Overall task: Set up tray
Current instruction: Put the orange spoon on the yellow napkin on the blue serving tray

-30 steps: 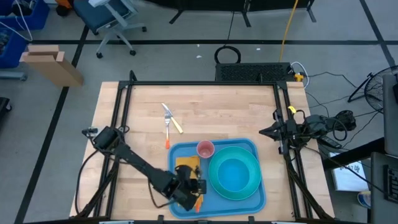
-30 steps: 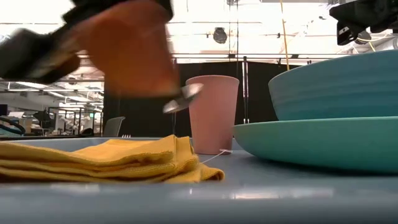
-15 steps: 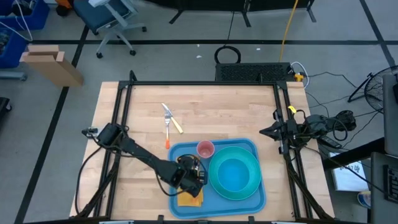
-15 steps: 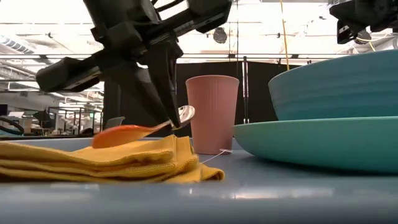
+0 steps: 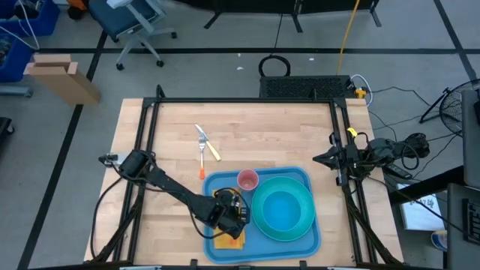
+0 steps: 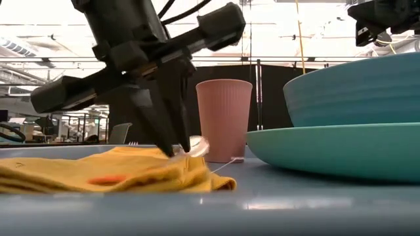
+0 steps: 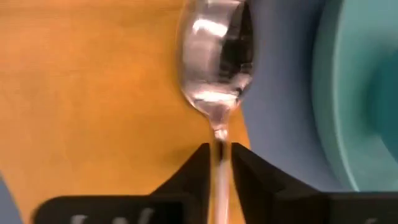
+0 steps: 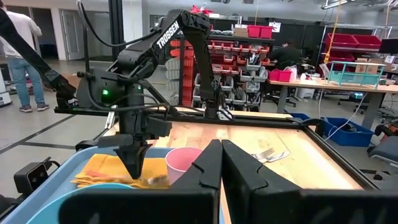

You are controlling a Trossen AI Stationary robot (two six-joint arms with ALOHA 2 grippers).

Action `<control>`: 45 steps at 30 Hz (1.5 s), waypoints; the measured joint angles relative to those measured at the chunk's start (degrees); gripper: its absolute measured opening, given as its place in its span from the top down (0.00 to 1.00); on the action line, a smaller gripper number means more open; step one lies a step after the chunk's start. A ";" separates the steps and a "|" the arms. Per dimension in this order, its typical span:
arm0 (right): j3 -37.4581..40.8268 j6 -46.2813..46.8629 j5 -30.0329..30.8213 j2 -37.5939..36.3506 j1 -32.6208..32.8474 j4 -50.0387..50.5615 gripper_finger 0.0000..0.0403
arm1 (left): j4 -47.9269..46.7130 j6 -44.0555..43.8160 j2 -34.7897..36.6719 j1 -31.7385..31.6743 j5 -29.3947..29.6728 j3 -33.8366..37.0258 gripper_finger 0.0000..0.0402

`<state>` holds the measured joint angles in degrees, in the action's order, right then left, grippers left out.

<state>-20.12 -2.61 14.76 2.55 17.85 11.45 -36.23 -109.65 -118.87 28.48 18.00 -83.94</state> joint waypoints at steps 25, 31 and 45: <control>0.02 0.44 0.02 -0.02 0.00 -0.04 1.00 | -1.54 16.28 5.31 1.15 -5.50 0.04 0.73; 0.02 0.44 0.04 -0.02 0.00 -0.05 1.00 | 3.31 32.92 6.14 2.44 1.73 -0.11 0.96; 0.02 0.15 0.11 -0.02 -0.02 -0.82 1.00 | 6.54 55.63 4.76 -3.45 1.70 0.00 1.00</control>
<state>-20.10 -2.46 14.87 2.52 17.82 10.63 -29.69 -54.02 -114.10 25.03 19.70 -83.94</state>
